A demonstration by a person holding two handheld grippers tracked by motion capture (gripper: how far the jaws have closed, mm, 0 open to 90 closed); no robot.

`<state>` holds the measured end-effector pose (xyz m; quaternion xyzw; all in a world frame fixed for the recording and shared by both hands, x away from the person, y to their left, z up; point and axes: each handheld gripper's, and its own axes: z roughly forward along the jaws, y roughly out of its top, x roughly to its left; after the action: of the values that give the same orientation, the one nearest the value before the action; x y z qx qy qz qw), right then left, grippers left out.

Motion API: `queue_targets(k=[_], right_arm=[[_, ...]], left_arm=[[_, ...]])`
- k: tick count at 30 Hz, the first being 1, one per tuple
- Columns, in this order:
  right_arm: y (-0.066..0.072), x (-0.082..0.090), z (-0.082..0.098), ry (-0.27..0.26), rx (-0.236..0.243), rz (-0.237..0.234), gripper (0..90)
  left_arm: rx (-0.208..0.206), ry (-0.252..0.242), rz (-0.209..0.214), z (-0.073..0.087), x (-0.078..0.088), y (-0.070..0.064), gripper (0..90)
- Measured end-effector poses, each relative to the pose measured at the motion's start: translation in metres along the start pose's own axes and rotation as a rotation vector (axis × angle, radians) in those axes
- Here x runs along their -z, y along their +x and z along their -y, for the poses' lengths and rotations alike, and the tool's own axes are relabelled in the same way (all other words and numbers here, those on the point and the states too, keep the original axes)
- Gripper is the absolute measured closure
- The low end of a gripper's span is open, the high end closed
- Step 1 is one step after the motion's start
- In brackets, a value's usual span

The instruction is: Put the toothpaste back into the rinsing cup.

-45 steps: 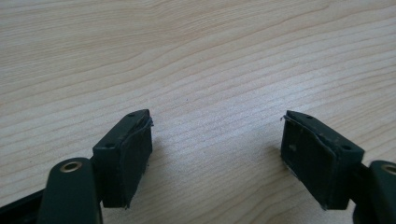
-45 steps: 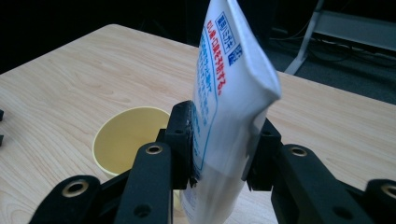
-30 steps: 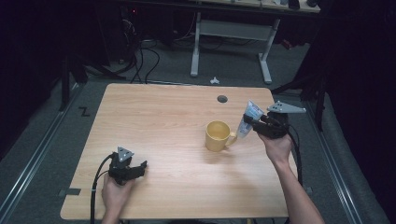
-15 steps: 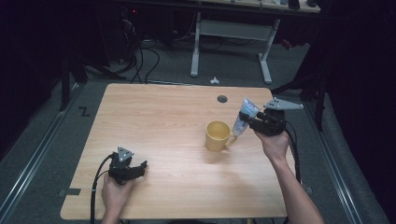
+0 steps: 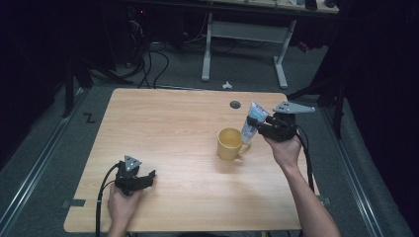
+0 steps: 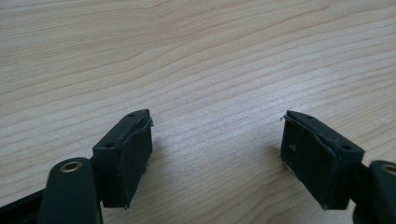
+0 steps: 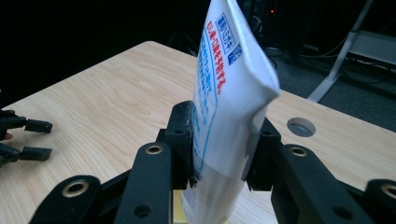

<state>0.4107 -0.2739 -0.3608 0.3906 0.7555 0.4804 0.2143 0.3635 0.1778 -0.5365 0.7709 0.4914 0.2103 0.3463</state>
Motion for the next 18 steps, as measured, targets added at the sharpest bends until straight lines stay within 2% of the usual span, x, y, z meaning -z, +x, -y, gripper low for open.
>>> queue_targets(k=[18], right_arm=[[0.009, -0.012, -0.007, 0.009, 0.016, -0.019, 67.9]], left_arm=[[0.000, 0.000, 0.000, 0.000, 0.000, 0.000, 25.0]])
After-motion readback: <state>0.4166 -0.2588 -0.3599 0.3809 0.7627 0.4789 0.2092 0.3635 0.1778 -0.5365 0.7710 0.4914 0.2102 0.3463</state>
